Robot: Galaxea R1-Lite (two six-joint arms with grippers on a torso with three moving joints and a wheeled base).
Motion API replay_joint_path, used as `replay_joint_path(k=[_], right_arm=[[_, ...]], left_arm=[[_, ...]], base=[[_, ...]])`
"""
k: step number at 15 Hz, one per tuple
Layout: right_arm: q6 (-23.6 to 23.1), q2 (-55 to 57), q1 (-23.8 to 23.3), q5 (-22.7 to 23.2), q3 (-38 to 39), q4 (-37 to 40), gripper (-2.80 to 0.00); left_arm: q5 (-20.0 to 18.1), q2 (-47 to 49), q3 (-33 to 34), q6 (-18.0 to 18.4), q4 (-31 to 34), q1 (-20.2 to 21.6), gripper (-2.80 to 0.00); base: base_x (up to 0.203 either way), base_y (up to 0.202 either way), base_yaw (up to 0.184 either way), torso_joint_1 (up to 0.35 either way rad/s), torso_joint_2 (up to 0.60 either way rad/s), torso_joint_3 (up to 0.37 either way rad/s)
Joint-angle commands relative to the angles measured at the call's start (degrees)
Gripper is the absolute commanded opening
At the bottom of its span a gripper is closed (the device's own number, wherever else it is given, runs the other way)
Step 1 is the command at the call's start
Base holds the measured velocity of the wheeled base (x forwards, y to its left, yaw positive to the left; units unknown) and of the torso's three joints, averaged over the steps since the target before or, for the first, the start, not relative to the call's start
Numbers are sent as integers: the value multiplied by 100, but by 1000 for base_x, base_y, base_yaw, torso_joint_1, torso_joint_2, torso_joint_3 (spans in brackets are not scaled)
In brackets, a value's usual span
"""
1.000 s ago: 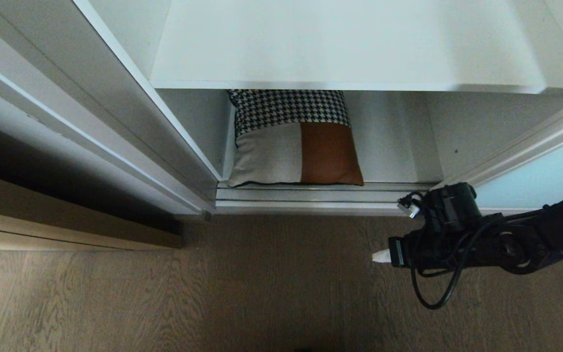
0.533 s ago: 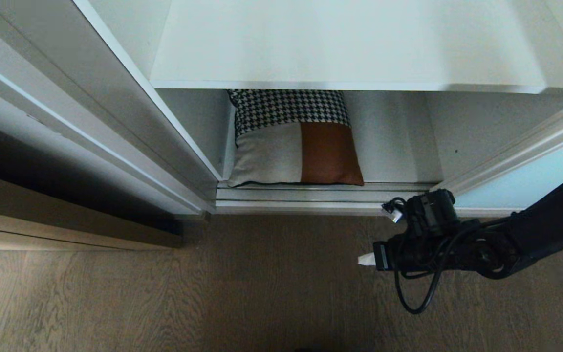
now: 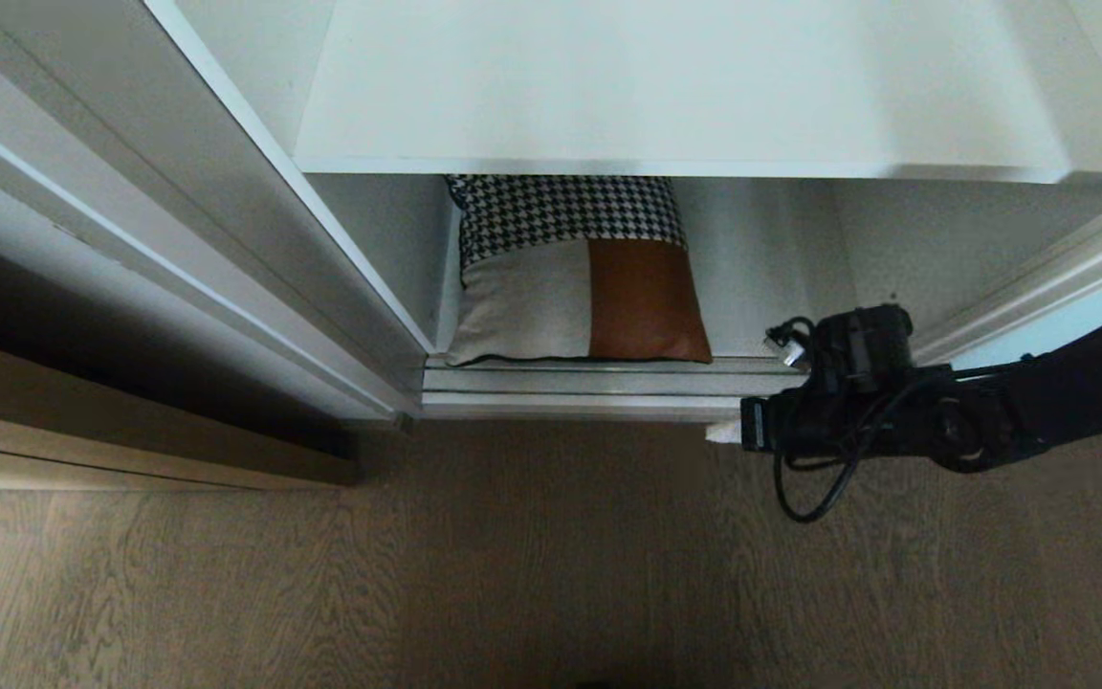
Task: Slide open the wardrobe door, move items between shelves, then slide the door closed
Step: Place the pillow on the higher shelf
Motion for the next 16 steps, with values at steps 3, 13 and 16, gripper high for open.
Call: replay_joint_path(k=[3,13,16], right_arm=[[27,800,-322,78,-1010,291,-280],[22,2102,-612,128,-2585,264,0],[36,2389,-612,148,-2739,-179,0]], left_arm=[[-2,0,9,1,0,1,-280],[-2,0,9,3,0,1,-280],[-2,0,9,3,0,1,-280]], base=[[0,0,0,0,0,0],[0,0,0,0,0,0],[0,0,0,0,0,0]])
